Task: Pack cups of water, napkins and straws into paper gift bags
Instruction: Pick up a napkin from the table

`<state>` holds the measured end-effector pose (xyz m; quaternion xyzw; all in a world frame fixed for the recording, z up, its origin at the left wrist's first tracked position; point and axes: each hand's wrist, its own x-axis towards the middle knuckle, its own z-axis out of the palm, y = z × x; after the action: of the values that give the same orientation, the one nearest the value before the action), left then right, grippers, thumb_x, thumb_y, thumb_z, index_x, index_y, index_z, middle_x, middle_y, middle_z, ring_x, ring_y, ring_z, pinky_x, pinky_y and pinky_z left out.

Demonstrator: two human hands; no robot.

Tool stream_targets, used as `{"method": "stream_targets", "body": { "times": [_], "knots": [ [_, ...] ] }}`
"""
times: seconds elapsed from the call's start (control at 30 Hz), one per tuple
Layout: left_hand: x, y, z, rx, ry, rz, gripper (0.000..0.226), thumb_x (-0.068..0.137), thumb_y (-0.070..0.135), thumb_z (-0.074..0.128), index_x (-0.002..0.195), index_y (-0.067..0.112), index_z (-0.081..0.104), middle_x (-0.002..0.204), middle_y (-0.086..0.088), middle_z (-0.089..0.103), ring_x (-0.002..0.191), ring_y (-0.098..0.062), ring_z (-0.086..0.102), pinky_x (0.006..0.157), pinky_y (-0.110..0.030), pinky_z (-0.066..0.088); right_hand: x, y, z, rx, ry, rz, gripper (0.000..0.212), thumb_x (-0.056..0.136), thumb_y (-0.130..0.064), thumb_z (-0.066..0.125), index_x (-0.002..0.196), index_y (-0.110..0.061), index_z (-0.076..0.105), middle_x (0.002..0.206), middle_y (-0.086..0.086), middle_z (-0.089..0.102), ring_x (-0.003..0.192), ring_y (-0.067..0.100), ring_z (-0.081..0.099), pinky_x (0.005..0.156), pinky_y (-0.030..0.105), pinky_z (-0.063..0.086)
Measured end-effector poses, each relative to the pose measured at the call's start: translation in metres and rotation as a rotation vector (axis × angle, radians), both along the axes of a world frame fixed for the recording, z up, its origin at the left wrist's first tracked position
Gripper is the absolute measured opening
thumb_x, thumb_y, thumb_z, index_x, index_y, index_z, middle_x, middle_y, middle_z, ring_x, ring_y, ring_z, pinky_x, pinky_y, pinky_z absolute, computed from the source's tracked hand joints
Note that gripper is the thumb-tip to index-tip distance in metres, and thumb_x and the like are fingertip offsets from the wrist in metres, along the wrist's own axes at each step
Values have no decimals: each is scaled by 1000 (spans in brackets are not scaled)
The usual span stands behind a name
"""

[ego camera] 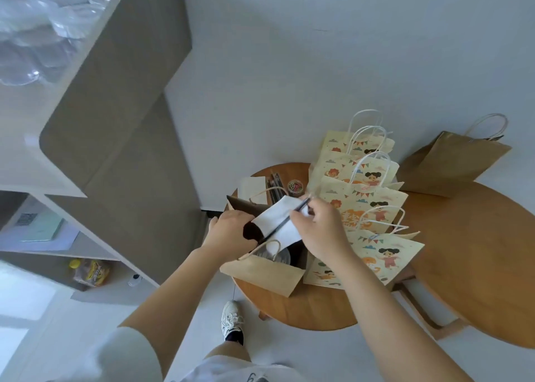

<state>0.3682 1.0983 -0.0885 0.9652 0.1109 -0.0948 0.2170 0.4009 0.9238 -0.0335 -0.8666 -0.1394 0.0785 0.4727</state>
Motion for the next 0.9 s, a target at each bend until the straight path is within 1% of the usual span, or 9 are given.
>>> {"method": "stream_targets", "body": {
  "times": [0.1, 0.23, 0.33, 0.43, 0.6, 0.67, 0.77, 0.83, 0.9],
  "knots": [
    [-4, -1, 3, -67, -18, 54, 27, 83, 25, 57, 109, 20, 64, 108, 2, 64, 105, -20, 54, 92, -37, 43, 4, 17, -23, -50, 83, -1, 24, 87, -14, 56, 67, -7, 45, 58, 2, 38, 51, 13, 32, 48, 22, 24],
    [-9, 11, 1, -384, -75, 296, 50, 87, 3, 47, 135, 15, 50, 132, -3, 55, 119, -23, 52, 94, -29, 44, 10, 43, -43, -59, 189, 21, 12, 89, -17, 57, 93, -6, 55, 79, 2, 52, 69, 12, 46, 59, 17, 36],
    [-15, 27, -2, -424, -141, 376, 50, 88, -6, 37, 132, 12, 52, 134, -6, 55, 125, -22, 49, 98, -25, 38, 11, 51, -48, 29, 378, 44, 32, 88, -24, 64, 115, -10, 55, 94, -4, 56, 94, 22, 59, 77, 29, 49],
    [-21, 42, -7, -309, -130, 351, 55, 85, -10, 36, 133, 12, 51, 138, -6, 49, 128, -23, 45, 100, -25, 35, 16, 40, -52, 59, 405, 15, 24, 91, -24, 59, 113, -14, 57, 96, -3, 61, 95, 23, 61, 76, 29, 51],
    [-18, 45, -16, 28, 62, 156, 61, 80, 12, 61, 137, 23, 41, 151, -3, 20, 141, -27, 14, 112, -42, 24, 18, -2, -60, -86, -13, -116, 8, 91, -10, 52, 89, -11, 59, 86, 0, 57, 79, 12, 54, 64, 14, 42],
    [-12, 40, -16, 87, 76, 123, 61, 78, 22, 68, 134, 24, 42, 154, -4, 13, 143, -28, 6, 114, -45, 20, 16, -19, -62, -232, -154, -87, 20, 89, -18, 55, 72, -8, 54, 84, 3, 52, 77, 17, 51, 61, 19, 38],
    [3, 32, -15, 183, 55, 43, 54, 80, 30, 71, 128, 26, 47, 156, -6, 9, 145, -31, -2, 116, -48, 13, 14, -34, -65, -478, -89, 66, 44, 88, -42, 56, 60, -9, 52, 90, 1, 51, 86, 11, 48, 76, 26, 40],
    [12, 29, -15, 243, 67, -52, 50, 80, 31, 71, 125, 26, 50, 157, -6, 6, 145, -33, -6, 116, -51, 7, 10, -34, -66, -547, 0, 190, 51, 83, -58, 53, 77, -8, 64, 108, 3, 53, 102, 13, 49, 88, 30, 43],
    [18, 27, -14, 249, 83, -137, 44, 80, 31, 72, 120, 26, 54, 158, -4, 6, 145, -34, -7, 116, -52, 4, 6, -29, -64, -626, 65, 309, 71, 79, -68, 51, 113, -8, 62, 131, 3, 45, 120, 16, 44, 96, 31, 42]
  ]
}}
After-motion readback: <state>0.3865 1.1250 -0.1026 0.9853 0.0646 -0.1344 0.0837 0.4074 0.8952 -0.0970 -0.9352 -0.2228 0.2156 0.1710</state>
